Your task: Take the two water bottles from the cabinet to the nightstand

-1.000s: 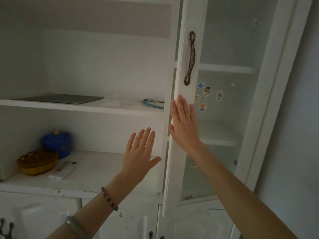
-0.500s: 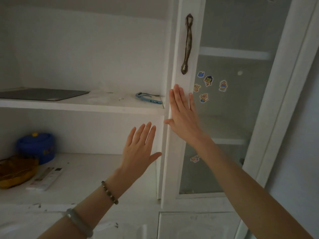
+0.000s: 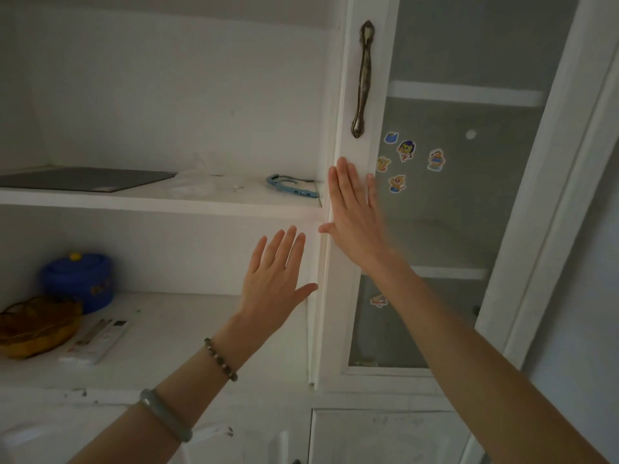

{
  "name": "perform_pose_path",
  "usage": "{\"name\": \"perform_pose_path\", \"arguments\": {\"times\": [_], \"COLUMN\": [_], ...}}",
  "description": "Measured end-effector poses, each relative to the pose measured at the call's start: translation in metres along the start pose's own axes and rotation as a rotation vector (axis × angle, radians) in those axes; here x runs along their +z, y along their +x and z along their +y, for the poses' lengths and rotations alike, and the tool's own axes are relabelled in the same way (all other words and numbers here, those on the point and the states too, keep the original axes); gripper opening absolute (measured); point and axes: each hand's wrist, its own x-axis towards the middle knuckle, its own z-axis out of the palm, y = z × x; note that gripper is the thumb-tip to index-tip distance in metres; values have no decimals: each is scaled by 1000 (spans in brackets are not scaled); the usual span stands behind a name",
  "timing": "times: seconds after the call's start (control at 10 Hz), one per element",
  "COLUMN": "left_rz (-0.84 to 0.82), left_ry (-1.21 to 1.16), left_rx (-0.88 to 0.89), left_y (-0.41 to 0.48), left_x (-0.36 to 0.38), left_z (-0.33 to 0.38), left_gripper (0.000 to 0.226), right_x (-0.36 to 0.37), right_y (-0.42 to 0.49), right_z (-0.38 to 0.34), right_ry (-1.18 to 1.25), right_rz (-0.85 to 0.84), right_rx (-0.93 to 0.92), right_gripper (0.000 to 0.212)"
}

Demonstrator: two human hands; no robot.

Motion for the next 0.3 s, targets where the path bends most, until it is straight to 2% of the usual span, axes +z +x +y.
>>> {"name": "perform_pose_path", "arguments": {"times": [0.1, 0.3], "left_rz": [-8, 45], "left_ry": [4, 13], "left_rx": [-3, -16], "left_y": [-5, -20], "left_x": [-10, -33], "left_z": [6, 22], "left_gripper": [80, 81], "right_x": [-11, -44], "right_y": [-2, -33], "right_z": [0, 8], "right_ry": [4, 165], "right_rz": [-32, -11], "right_rx": [-5, -33], "right_gripper": [106, 90]}}
